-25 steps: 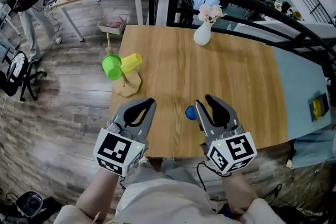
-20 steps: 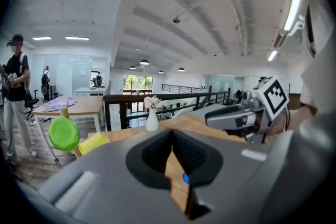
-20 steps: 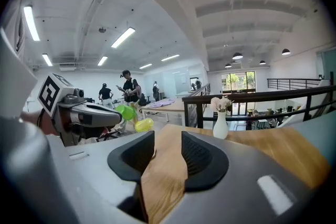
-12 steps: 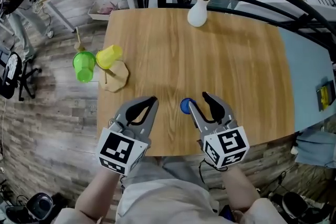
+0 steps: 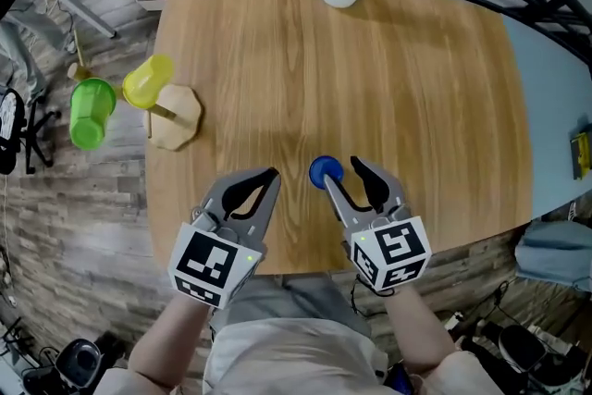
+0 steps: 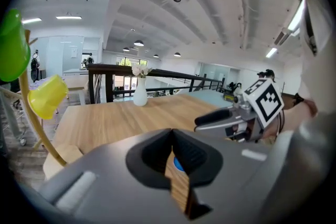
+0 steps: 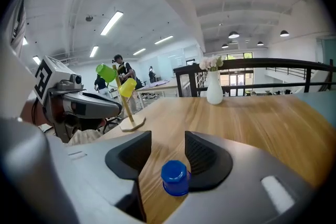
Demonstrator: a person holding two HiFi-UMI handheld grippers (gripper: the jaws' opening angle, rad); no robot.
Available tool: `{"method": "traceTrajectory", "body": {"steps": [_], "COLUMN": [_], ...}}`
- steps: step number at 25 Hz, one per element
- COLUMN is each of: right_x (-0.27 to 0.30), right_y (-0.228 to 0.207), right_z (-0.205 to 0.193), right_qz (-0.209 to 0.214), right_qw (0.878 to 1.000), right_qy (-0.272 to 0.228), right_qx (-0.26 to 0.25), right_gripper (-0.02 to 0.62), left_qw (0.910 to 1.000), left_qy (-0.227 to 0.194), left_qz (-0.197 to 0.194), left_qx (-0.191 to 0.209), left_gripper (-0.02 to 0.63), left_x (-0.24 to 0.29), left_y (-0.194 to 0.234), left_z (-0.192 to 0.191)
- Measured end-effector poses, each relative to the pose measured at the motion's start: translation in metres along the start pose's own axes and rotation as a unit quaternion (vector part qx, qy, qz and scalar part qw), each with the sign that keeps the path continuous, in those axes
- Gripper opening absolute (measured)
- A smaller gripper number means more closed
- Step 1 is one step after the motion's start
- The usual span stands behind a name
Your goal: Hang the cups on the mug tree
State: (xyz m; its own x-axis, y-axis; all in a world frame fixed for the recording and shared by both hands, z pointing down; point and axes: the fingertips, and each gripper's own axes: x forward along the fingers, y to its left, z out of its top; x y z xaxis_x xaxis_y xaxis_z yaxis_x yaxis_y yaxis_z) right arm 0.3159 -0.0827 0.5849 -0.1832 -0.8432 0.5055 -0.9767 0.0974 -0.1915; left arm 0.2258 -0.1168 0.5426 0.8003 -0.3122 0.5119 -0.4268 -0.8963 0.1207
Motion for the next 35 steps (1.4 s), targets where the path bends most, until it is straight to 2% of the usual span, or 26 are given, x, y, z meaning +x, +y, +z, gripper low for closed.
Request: {"method": "traceTrajectory", "body": {"steps": [5, 12, 18, 24, 30, 35], "right_x": [0.023, 0.04, 0.052, 0.051, 0.048, 0.034], "right_y": [-0.011, -0.007, -0.014, -0.013, -0.006, 0.009], "right_z": [-0.033, -0.078, -0.096, -0.098, -0.091, -0.063], "right_qz": [0.001, -0.002, -0.014, -0.013, -0.004, 0.012], "right_qw": [1.0, 0.999, 0.998, 0.999, 0.999, 1.0], "right_qy": [0.017, 0.049, 0.061, 0.051, 0.047, 0.02], "right_qx": [0.009, -0.016, -0.017, -0.001, -0.003, -0.02], "right_gripper": [0.222, 0.26, 0.261, 0.25, 0.24, 0.236], "left_qw": [0.9997, 0.9985, 0.9974, 0.9971, 0.9978, 0.9989], "left_qy": [0.02, 0.045, 0.061, 0.064, 0.058, 0.041], "left_qz": [-0.013, -0.025, -0.026, -0.021, -0.008, 0.01], "left_qx": [-0.003, -0.018, -0.028, -0.035, -0.032, -0.021], "left_gripper": [0.002, 0.002, 0.002, 0.002, 0.002, 0.002], "left_x": [0.032, 0.052, 0.064, 0.059, 0.047, 0.025], "left_y": [-0.004, -0.016, -0.011, -0.014, -0.01, -0.009], "left_z": [-0.031, -0.071, -0.091, -0.097, -0.089, -0.067]}}
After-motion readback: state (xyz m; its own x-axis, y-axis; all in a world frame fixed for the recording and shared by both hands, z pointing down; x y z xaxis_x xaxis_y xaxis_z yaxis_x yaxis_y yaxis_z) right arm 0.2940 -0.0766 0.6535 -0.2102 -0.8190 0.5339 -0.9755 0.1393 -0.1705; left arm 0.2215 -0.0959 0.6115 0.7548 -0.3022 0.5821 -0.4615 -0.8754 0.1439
